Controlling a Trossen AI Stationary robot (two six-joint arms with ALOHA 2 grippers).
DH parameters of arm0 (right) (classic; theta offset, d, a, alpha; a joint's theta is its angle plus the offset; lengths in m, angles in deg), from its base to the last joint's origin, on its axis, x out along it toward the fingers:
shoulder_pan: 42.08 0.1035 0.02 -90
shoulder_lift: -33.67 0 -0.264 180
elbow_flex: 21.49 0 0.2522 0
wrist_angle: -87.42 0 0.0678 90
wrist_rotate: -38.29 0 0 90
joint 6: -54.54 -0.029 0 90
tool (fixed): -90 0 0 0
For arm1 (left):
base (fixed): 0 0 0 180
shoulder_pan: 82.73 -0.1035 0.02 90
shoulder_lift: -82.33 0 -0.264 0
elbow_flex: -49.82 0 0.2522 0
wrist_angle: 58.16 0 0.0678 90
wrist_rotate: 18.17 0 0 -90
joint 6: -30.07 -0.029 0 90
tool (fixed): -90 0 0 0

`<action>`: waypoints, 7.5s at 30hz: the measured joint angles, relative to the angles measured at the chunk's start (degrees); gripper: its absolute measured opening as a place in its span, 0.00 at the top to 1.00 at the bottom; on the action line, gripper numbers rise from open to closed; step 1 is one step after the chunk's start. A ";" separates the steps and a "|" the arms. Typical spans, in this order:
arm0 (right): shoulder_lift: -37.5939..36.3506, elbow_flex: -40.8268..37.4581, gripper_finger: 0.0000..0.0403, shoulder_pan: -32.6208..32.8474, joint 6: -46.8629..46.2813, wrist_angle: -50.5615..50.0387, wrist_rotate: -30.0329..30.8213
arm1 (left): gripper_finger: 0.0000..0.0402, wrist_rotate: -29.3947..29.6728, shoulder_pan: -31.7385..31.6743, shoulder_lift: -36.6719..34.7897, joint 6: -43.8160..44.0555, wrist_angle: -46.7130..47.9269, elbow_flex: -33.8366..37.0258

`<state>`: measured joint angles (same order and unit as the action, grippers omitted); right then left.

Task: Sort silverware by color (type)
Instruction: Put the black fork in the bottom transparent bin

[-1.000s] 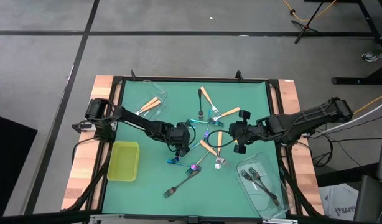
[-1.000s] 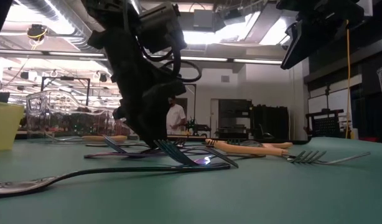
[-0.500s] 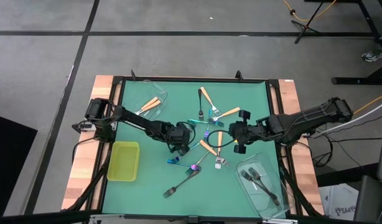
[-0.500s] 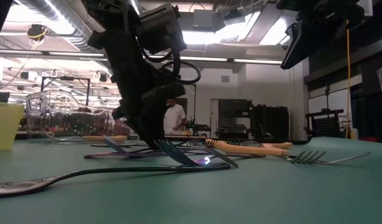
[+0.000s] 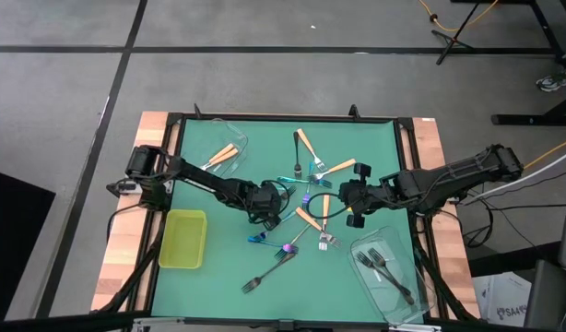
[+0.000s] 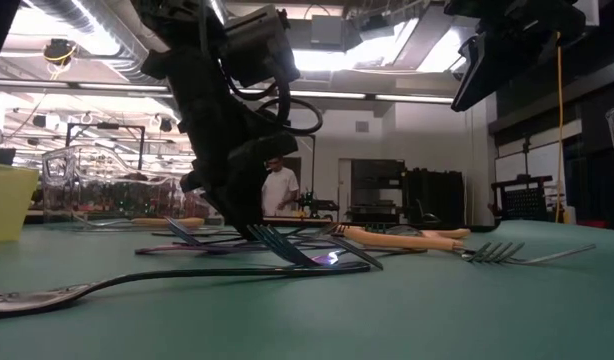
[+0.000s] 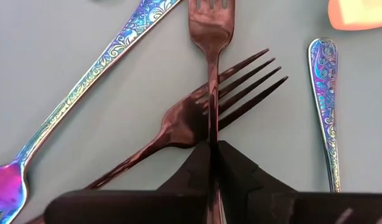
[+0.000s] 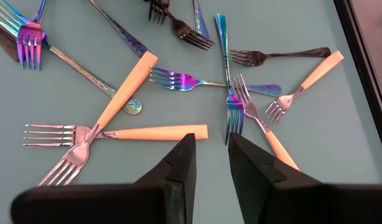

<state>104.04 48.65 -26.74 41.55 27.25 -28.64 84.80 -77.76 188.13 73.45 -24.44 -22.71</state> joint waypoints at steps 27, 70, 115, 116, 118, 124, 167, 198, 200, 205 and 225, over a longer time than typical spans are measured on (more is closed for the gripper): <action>0.00 0.00 0.79 0.01 -0.22 1.09 -0.01 | 0.97 8.17 -0.09 -9.94 -9.04 -14.25 -0.03; -5.33 0.00 0.79 -0.01 9.12 26.46 4.14 | 0.97 9.97 4.83 -10.97 -49.12 -56.46 -0.08; -4.85 0.00 0.79 -0.01 22.75 46.92 -8.66 | 0.97 5.36 4.98 -10.99 -52.04 -63.44 -0.10; -4.85 0.00 0.79 0.00 22.90 46.92 -8.66 | 0.97 5.36 4.98 -10.99 -52.04 -63.45 -0.10; -4.85 0.00 0.79 -0.01 23.68 46.86 -8.63 | 0.97 5.48 4.98 -10.99 -52.03 -63.45 -0.10; -4.85 0.00 0.80 -0.01 24.02 46.70 -8.63 | 0.97 5.55 4.97 -10.99 -52.03 -63.32 -0.10; -5.60 0.00 1.00 -0.01 23.38 45.41 -8.61 | 0.78 6.19 4.90 -10.99 -51.19 -57.72 -0.10; -18.75 0.00 1.00 0.08 -34.29 6.64 -39.88 | 0.78 6.01 4.91 -10.99 -47.98 -47.45 -0.10; -18.11 0.00 1.00 0.08 -37.56 3.50 -41.70 | 0.78 6.00 4.91 -10.99 -47.96 -47.45 -0.10; -16.32 0.00 1.00 1.21 -43.29 -2.56 -46.62 | 0.78 6.01 4.90 -10.99 -47.96 -47.43 -0.10; 0.69 0.00 1.00 25.50 -58.95 -4.91 -41.10 | 0.78 6.02 4.92 -10.99 -47.90 -47.43 -0.10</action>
<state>104.74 48.65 -1.25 -17.40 22.34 -69.74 90.82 -72.84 177.13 25.55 -71.87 -22.81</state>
